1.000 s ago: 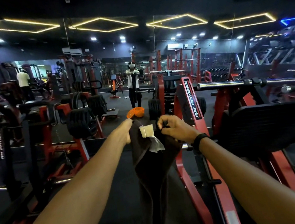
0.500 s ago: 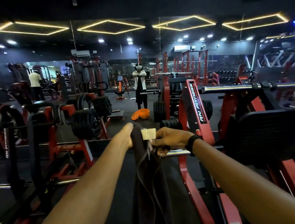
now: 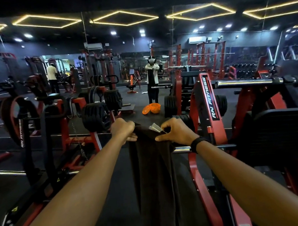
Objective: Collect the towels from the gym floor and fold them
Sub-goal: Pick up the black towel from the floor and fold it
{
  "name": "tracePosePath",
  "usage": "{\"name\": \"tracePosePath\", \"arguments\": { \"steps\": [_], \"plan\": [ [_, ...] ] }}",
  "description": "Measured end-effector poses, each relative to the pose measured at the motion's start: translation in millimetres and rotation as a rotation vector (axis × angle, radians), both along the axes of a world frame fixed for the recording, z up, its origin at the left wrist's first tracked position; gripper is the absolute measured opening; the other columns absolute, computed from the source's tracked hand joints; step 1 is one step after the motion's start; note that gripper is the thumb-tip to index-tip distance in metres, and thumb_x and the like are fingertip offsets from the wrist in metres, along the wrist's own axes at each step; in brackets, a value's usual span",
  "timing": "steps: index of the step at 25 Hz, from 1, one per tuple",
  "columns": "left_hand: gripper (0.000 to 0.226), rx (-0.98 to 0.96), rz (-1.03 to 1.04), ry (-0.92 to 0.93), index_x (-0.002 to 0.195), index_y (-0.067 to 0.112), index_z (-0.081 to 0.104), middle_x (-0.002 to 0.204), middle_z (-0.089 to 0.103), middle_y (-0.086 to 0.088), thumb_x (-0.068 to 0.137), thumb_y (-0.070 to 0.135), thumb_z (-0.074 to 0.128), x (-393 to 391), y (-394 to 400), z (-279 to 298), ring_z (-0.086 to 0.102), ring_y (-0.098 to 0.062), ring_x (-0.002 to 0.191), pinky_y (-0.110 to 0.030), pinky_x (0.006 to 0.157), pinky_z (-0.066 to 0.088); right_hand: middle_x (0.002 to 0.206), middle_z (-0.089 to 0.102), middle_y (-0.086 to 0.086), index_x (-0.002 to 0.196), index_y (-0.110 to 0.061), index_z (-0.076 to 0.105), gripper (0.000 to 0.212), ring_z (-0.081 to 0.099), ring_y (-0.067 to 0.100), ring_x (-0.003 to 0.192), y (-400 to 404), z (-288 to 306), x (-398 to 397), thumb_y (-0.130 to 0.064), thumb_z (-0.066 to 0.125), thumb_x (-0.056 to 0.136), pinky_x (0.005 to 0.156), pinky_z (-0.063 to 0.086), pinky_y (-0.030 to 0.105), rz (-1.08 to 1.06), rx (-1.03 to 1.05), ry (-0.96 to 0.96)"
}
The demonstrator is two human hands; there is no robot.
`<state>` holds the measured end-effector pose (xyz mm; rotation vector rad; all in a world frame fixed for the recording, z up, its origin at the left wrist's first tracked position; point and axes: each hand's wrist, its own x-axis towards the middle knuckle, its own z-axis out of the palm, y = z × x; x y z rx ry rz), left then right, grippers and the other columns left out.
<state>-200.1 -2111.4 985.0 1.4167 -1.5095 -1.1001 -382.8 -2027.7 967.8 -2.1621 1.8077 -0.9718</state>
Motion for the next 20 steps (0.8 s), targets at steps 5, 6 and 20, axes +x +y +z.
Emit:
{"name": "tracePosePath", "arguments": {
  "steps": [5,6,20],
  "plan": [
    [0.038,0.097,0.031,-0.055,0.108,-0.013,0.05,0.069,0.062,-0.024,0.096,0.021,0.039,6.8,-11.8,-6.5,0.065,-0.032,0.057,-0.037,0.05,0.058,0.074,0.07,0.002,0.077,-0.012,0.072,0.014,0.055,0.002,0.065,-8.2,-3.3,-3.5,-0.02,0.082,0.072,0.059,0.042,0.017,0.036,-0.134,-0.154],
    [0.037,0.066,0.02,-0.241,0.103,-0.009,0.055,0.073,0.065,-0.021,0.092,0.025,0.044,9.8,-15.2,-6.5,0.066,-0.03,0.06,-0.038,0.058,0.059,0.074,0.069,0.0,0.077,-0.014,0.071,0.013,0.056,0.001,0.065,-8.7,-2.5,-5.3,-0.019,0.082,0.073,0.06,0.043,0.018,0.052,-0.125,-0.175],
    [0.02,-0.047,-0.072,-0.419,0.106,0.006,0.059,0.096,0.063,-0.015,0.086,0.006,0.056,-13.5,-34.1,-46.6,0.066,-0.026,0.072,-0.035,0.061,0.059,0.077,0.064,0.001,0.078,-0.012,0.062,0.01,0.06,0.012,0.072,-2.3,10.1,-43.2,-0.01,0.072,0.078,0.065,0.047,0.025,0.053,0.129,0.124]
  ]
}}
